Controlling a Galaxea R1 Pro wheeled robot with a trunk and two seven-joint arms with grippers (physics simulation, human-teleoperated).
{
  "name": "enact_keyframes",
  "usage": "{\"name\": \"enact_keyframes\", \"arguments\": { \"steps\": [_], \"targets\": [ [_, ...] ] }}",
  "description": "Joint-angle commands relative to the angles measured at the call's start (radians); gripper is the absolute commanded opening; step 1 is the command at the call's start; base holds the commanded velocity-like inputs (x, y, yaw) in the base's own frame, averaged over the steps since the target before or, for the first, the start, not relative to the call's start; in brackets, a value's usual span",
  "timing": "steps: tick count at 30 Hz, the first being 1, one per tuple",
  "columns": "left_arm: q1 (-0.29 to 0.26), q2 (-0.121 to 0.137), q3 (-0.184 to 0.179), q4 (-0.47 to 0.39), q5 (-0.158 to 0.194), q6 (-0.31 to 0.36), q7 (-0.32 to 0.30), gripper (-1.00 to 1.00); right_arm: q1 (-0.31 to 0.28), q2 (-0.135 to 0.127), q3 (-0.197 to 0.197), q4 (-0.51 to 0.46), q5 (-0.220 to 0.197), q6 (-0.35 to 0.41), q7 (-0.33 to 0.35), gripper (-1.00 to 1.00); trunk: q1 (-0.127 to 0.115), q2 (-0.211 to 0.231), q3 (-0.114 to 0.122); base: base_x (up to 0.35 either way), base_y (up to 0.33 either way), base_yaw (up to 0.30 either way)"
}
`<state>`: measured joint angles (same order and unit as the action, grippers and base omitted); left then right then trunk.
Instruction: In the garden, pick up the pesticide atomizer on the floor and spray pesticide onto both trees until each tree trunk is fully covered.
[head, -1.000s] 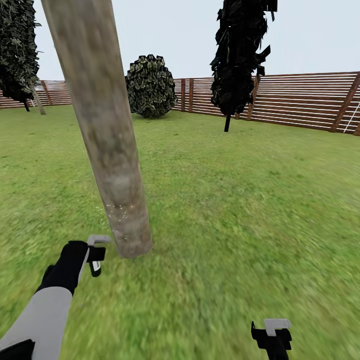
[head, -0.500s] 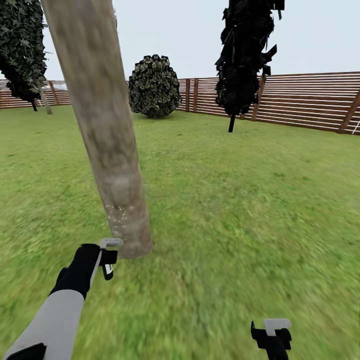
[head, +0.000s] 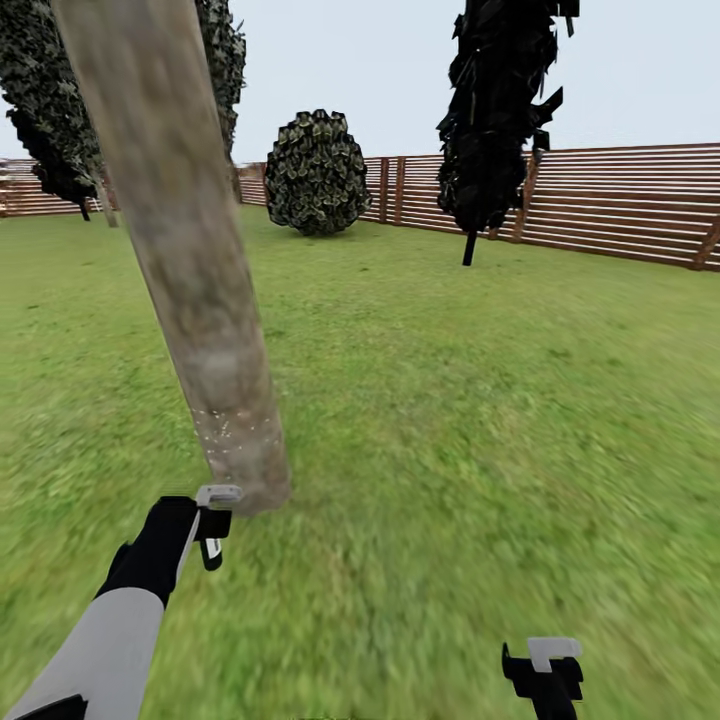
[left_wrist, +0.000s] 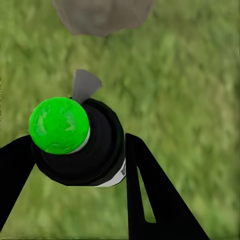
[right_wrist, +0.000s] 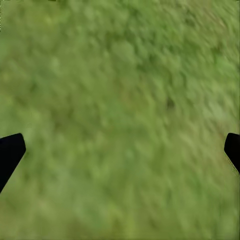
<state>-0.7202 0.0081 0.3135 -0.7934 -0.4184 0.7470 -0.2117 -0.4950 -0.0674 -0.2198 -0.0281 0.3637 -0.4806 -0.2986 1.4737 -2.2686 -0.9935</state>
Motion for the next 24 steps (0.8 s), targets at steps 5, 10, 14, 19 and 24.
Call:
{"name": "enact_keyframes", "arguments": {
  "steps": [5,10,14,19,24],
  "targets": [
    [0.001,0.001,0.006,-0.001,-0.010,0.003,-0.009,-1.00,0.000,0.000,-0.007,0.002,0.011,-0.003,-0.004,1.00,0.000,0.000,-0.001,-0.004,-0.279,0.273],
    [0.001,0.001,0.007,-0.001,-0.010,0.003,-0.009,-1.00,0.000,0.000,-0.007,0.001,0.011,-0.003,-0.004,1.00,0.000,0.000,-0.001,0.000,-0.279,0.158],
    [0.001,0.001,0.007,-0.002,-0.009,0.003,-0.009,-1.00,0.000,0.000,-0.007,0.002,0.011,-0.003,-0.004,1.00,0.000,0.000,-0.001,0.000,-0.279,0.011],
    [0.001,0.002,0.009,-0.003,-0.008,0.003,-0.009,-1.00,0.000,0.000,-0.007,0.002,0.011,-0.003,-0.004,1.00,0.000,0.000,-0.001,0.001,-0.279,0.106],
    [0.001,0.006,0.010,-0.004,-0.006,0.004,-0.009,-1.00,0.000,0.000,-0.007,0.002,0.011,-0.003,-0.004,1.00,0.000,0.000,-0.001,0.130,-0.255,0.264]
  ]
}}
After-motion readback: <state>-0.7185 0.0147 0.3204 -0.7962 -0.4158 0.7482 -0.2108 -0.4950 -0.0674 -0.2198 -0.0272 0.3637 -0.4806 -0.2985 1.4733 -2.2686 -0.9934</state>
